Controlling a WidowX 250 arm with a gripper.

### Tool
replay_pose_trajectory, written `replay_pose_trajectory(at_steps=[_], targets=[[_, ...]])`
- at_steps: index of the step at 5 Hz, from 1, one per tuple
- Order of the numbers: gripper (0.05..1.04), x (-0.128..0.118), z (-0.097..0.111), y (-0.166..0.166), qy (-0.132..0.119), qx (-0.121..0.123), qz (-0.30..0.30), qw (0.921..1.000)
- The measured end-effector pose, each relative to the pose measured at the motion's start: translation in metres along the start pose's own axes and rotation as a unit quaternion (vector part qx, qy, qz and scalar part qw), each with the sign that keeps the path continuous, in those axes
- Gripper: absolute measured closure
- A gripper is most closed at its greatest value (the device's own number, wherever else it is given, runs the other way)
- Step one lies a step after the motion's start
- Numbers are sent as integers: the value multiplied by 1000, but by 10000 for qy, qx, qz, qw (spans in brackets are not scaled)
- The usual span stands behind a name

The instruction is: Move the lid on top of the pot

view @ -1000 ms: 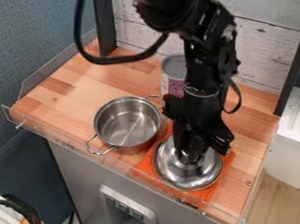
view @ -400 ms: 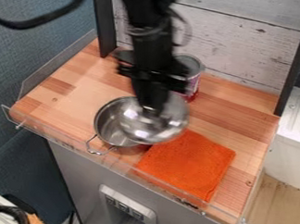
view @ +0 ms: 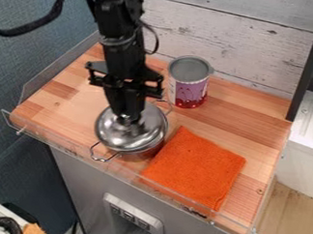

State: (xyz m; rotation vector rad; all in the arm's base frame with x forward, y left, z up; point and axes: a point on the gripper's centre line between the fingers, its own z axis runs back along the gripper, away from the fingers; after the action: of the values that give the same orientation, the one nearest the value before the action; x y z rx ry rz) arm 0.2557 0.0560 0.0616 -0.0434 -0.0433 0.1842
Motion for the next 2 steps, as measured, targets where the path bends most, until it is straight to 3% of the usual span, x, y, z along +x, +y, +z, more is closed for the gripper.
replay_pose_trajectory(at_steps=[2], targets=[[805, 15, -19, 0, -122, 72, 24, 9999]])
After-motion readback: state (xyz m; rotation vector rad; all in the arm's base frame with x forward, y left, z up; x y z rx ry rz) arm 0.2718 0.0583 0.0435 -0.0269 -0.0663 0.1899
